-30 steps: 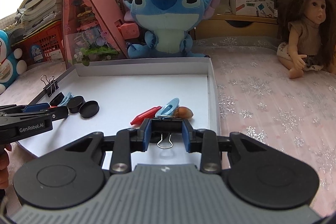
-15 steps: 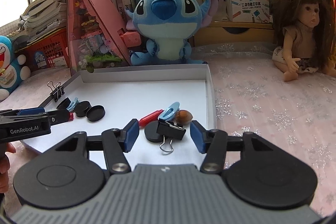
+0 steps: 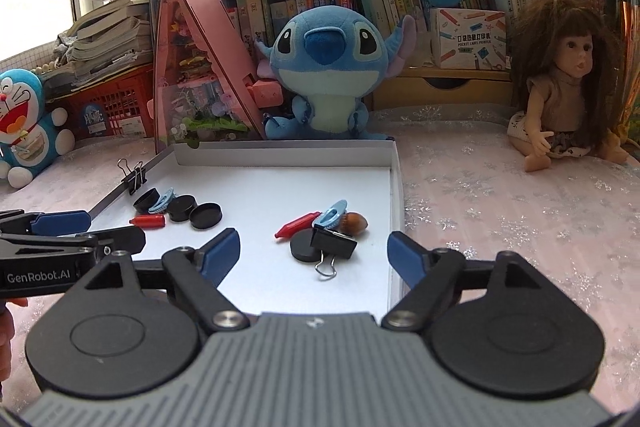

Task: Organize rigid objects
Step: 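Move both grippers back toward the clear plastic ball and brown acorn on the cloth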

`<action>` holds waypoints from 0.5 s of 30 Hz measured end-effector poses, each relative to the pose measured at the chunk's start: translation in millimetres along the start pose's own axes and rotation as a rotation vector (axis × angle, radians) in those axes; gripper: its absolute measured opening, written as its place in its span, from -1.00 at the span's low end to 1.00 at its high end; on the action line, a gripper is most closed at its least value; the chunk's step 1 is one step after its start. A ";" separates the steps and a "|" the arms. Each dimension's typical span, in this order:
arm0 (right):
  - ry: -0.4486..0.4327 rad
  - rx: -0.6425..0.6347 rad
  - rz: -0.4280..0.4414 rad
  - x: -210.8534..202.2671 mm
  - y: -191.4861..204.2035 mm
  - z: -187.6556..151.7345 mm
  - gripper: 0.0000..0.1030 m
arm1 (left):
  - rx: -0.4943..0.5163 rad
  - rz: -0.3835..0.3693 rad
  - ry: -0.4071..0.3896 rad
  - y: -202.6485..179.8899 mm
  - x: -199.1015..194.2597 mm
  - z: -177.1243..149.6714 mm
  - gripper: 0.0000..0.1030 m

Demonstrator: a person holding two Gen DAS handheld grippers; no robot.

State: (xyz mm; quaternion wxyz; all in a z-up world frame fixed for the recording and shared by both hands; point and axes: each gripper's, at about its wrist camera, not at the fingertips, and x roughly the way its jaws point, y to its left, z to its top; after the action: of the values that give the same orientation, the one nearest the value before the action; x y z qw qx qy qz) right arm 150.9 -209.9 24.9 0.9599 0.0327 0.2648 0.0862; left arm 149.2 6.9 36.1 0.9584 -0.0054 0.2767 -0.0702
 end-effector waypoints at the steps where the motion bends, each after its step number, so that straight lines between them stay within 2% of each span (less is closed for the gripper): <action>1: -0.005 -0.003 0.000 -3.3 0.2 -0.8 0.75 | 0.002 -0.006 -0.003 -1.4 -3.7 -1.4 0.45; 15: -0.055 -0.065 -0.006 -48.0 -1.6 -23.1 0.96 | 0.016 -0.072 -0.005 -20.6 -49.4 -33.9 0.49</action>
State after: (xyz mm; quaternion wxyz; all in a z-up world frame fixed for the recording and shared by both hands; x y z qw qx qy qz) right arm 98.7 -219.8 29.0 0.9676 0.0028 0.2355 0.0908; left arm 87.2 -5.7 34.6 0.9559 -0.0077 0.2734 -0.1067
